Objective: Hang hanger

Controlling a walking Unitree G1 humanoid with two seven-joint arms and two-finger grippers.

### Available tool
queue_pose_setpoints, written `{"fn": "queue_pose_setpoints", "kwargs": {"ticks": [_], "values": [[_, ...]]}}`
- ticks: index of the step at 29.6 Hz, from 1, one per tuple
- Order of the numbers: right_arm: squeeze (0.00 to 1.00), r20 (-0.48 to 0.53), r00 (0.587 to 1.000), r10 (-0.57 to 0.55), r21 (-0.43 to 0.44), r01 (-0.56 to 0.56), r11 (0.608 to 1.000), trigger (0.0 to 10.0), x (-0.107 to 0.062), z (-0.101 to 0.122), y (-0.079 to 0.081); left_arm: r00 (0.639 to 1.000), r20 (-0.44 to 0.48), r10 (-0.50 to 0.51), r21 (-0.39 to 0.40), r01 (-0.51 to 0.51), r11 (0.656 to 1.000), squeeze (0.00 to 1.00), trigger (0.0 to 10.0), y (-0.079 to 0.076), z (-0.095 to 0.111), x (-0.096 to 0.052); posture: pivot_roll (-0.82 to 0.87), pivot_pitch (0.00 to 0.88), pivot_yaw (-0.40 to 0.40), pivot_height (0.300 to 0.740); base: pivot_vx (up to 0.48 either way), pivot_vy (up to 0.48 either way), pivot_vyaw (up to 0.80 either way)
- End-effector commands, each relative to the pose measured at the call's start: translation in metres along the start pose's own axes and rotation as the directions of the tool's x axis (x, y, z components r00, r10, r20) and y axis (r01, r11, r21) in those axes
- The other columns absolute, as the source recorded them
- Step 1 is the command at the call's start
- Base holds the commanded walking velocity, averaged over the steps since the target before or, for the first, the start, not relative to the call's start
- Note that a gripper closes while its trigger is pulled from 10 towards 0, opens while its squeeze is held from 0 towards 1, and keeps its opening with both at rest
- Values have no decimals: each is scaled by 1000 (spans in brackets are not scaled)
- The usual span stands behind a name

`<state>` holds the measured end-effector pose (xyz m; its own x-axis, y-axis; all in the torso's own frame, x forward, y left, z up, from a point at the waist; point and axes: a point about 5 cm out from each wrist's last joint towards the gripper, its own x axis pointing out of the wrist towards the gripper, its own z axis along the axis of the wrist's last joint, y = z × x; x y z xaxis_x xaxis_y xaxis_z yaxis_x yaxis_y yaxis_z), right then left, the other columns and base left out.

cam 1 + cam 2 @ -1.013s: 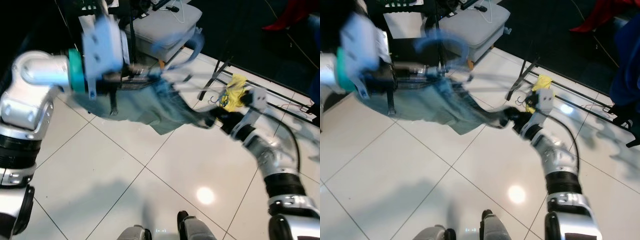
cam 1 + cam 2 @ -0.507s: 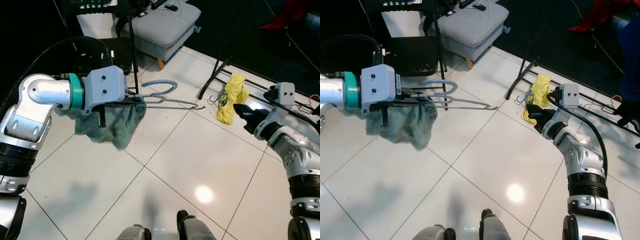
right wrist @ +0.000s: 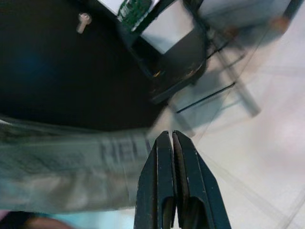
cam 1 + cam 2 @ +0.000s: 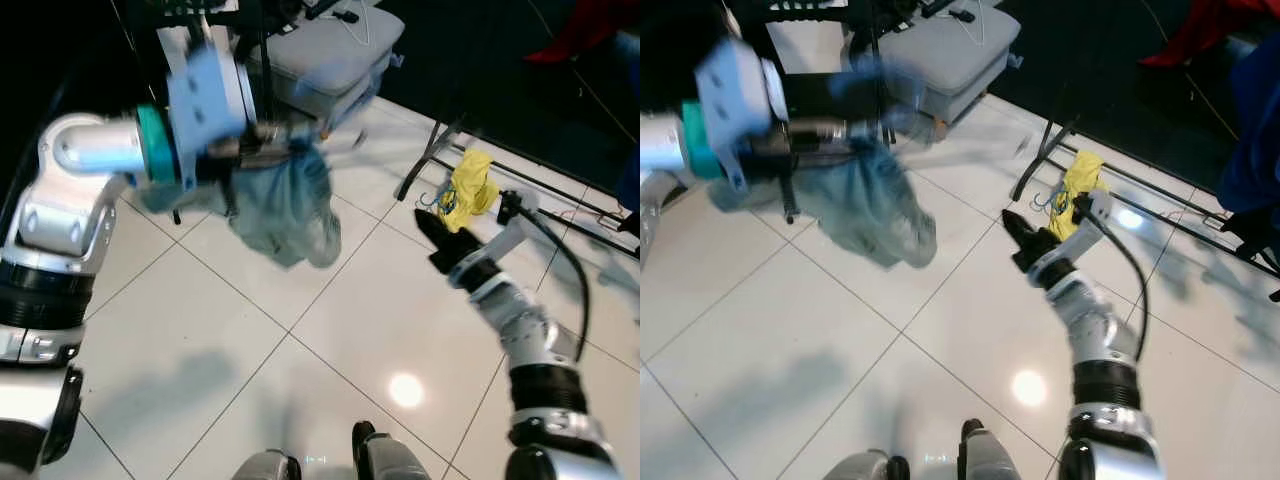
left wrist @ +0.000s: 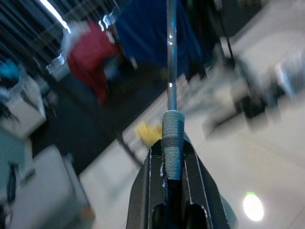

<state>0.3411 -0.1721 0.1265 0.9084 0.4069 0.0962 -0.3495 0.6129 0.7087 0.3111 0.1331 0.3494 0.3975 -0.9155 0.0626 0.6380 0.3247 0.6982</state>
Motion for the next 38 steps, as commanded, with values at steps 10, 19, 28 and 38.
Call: {"fn": "queue_pose_setpoints", "kwargs": {"ticks": [10,19,28,38], "values": [[361,18,999,48,362,-52,931,10000,6,-18,-4,989,145,-26,-53,34,998,0,2667,-13,18,4,49,119,77,740,0,0,0],[0,-40,961,272,333,-244,911,10000,4,-19,16,975,205,-85,-103,108,989,0,9765,-22,32,-1,55,124,66,740,0,0,0],[0,-169,940,295,148,-272,951,10000,-1,-25,10,969,219,-117,-108,143,984,0,9882,-23,37,-5,58,126,68,740,0,0,0],[0,-188,871,454,195,-419,887,10000,-7,-28,23,964,229,-135,-116,164,980,0,9059,-23,41,-5,66,125,73,740,0,0,0]]}}
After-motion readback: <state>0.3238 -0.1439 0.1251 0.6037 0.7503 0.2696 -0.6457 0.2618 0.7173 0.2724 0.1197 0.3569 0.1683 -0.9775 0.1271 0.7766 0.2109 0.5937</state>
